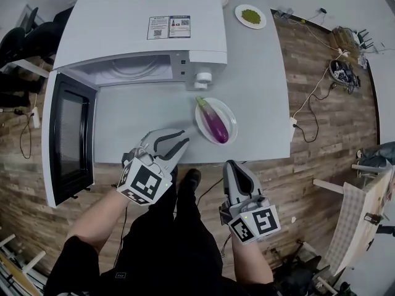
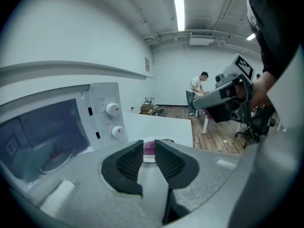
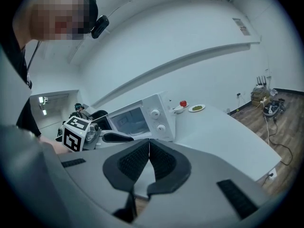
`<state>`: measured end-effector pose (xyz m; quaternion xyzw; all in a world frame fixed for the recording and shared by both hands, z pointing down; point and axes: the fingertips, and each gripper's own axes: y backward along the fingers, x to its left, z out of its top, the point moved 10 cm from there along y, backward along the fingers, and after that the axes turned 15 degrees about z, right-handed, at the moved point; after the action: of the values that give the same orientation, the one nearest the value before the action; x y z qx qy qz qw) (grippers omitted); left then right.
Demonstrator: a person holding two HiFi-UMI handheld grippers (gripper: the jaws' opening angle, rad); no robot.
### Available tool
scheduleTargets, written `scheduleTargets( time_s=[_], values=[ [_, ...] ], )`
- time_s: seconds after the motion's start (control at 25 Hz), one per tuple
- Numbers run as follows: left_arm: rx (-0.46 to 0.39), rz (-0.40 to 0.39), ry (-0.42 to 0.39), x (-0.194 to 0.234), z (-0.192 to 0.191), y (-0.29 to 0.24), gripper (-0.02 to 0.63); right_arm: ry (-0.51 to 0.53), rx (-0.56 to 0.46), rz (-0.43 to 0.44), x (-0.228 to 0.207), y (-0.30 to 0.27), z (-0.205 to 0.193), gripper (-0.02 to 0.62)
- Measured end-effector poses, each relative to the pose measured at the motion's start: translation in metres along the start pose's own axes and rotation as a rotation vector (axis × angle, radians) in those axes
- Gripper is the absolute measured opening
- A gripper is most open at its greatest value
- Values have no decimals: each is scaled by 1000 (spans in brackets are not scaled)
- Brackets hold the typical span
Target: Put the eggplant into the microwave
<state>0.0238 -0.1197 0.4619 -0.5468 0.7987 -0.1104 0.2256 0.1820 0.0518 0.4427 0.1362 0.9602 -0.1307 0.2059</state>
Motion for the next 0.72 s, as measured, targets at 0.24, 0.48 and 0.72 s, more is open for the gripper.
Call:
scheduleTargets(
  time_s=[0.24,0.48,0.72],
  values=[
    [27,-23,-88,-14,-19,-28,71,-9,14,-2,-19,-12,-18,15],
    [91,-54,-373,-37,-39,-56,71,-18,14,11,-28,-19,-25,15],
    [116,-80,-465,-49,-43,-77,111,-34,4,-3,-39,-11,-33,15]
  ],
)
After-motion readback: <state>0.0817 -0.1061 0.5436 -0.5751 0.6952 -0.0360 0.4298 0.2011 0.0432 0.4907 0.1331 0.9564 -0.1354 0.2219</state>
